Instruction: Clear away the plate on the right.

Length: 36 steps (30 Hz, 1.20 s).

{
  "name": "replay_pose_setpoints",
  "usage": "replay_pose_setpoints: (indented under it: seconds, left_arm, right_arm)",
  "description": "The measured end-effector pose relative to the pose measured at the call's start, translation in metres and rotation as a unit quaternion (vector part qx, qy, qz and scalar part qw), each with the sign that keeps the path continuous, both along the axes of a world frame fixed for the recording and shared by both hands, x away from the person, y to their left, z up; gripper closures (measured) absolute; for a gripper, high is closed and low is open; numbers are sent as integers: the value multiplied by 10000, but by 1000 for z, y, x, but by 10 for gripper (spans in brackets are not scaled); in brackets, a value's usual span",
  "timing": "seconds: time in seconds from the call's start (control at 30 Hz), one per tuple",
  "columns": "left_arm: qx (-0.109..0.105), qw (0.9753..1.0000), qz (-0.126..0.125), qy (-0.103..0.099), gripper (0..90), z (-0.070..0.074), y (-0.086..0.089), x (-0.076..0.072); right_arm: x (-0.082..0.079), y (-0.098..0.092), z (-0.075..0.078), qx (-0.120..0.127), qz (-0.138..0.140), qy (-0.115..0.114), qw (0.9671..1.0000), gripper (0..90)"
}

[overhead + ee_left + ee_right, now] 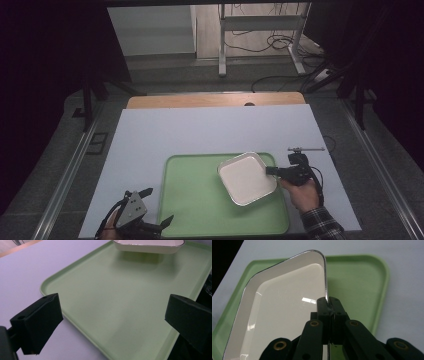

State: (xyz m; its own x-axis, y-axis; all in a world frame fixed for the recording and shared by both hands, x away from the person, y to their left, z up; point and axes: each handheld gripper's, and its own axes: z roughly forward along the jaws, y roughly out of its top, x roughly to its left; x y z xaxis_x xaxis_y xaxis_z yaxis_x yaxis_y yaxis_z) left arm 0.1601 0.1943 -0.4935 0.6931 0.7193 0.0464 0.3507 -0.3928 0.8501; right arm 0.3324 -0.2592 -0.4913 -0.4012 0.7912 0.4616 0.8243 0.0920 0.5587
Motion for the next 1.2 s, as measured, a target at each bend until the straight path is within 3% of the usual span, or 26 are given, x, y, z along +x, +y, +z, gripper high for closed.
replay_pose_setpoints:
  seconds: [0.4, 0.73, 0.9, 1.1, 1.2]
  left_arm:
    - [10, 10000, 6, 10, 14, 0, 0, 0]
    - [19, 10000, 8, 7, 16, 0, 0, 0]
    - [19, 10000, 4, -1, 17, 0, 0, 0]
    - [23, 10000, -13, -14, 17, 0, 0, 0]
    - [18, 10000, -16, -21, 16, 0, 0, -1]
  right_arm:
    - [5, 33, -9, -155, -34, -10, 9999, 886]
    - [11, 42, -20, -385, -284, 24, 9989, 884]
    - [11, 46, -22, -491, -178, -69, 9986, 862]
    - [11, 40, -18, -501, 17, -317, 9982, 622]
    - [10, 38, -15, -563, 277, -380, 9973, 513]
